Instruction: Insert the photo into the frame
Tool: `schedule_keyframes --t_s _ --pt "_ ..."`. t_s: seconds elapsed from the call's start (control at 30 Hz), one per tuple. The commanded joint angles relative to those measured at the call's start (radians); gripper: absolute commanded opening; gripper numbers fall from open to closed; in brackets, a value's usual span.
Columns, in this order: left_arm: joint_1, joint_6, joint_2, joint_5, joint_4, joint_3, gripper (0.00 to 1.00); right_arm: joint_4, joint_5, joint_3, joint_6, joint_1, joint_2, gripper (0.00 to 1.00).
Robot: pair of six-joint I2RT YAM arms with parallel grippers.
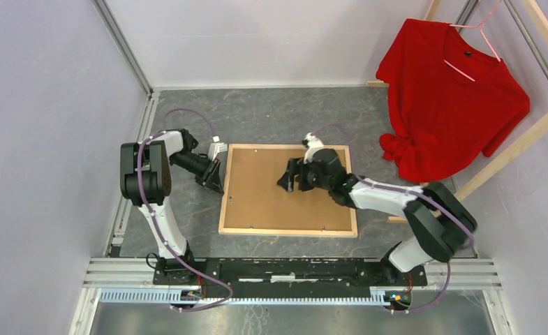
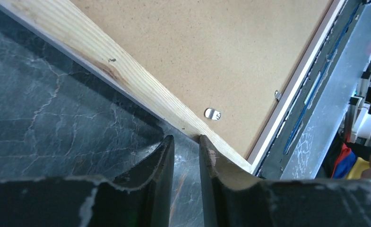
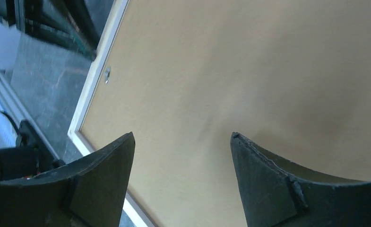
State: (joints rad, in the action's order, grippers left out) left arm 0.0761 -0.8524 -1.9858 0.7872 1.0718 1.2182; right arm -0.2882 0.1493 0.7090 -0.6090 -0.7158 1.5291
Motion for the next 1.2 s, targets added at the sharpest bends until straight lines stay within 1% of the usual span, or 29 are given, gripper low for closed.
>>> schedule_keyframes --t_s 0.0,0.17,0.27,0.43,0.63,1.17 --pt "-0.002 -0.018 -0.009 0.043 -0.002 0.026 0.30 -0.184 0.108 0.114 -0.056 -0.096 0.125 0.80" --pt "-0.003 -0.013 -0.029 0.055 -0.003 0.037 0.26 -0.190 0.151 0.263 -0.063 -0.180 0.297 0.77" --pt "-0.005 -0.015 -0.037 0.050 -0.003 0.040 0.24 -0.162 0.169 0.357 -0.055 -0.215 0.388 0.76" --pt "-0.004 -0.016 -0.036 0.048 -0.003 0.041 0.21 -0.130 0.183 0.449 -0.048 -0.241 0.484 0.76" --pt "-0.005 -0.007 -0.036 0.044 -0.014 0.037 0.17 -0.126 0.188 0.475 -0.045 -0.254 0.532 0.75" --pt "-0.005 0.005 -0.032 0.035 -0.018 0.040 0.15 -0.140 0.220 0.518 -0.075 -0.269 0.602 0.74"
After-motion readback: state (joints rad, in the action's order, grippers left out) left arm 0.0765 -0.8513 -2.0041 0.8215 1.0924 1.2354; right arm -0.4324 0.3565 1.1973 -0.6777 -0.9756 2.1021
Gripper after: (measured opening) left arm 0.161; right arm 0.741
